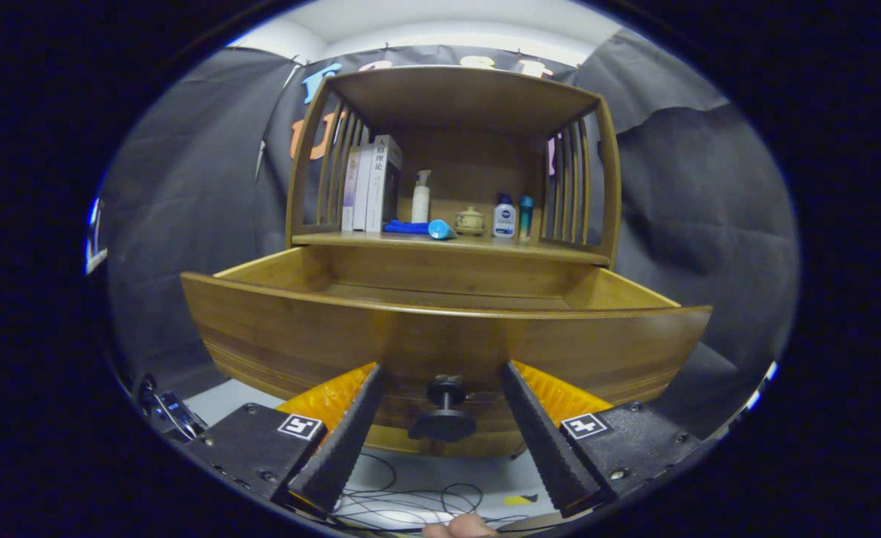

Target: Pull open the drawer, take out the items inside it, and place them on the countertop above the cabinet.

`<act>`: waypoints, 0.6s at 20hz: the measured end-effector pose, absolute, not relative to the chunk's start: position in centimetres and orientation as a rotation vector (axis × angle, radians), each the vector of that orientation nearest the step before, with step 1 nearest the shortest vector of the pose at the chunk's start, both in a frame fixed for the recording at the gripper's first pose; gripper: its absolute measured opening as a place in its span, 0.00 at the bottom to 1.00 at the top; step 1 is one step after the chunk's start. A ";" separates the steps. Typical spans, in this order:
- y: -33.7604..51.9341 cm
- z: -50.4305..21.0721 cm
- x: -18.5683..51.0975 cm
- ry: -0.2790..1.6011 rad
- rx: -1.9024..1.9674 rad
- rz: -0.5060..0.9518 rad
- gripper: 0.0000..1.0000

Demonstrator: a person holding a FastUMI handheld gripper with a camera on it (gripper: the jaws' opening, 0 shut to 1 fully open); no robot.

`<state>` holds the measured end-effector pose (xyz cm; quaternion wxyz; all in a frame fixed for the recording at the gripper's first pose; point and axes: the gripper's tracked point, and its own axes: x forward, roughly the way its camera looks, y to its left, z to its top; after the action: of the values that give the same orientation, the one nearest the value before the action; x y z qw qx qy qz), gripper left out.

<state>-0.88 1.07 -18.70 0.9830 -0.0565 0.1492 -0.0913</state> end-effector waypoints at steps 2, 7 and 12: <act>1.0 -18.6 -0.4 0.300 -0.090 -0.190 1.00; 1.0 -18.7 1.9 0.313 -0.095 -0.181 1.00; 0.9 -18.5 5.3 0.316 -0.078 -0.183 1.00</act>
<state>5.35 0.91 -18.54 0.9826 -0.0387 0.1572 -0.0912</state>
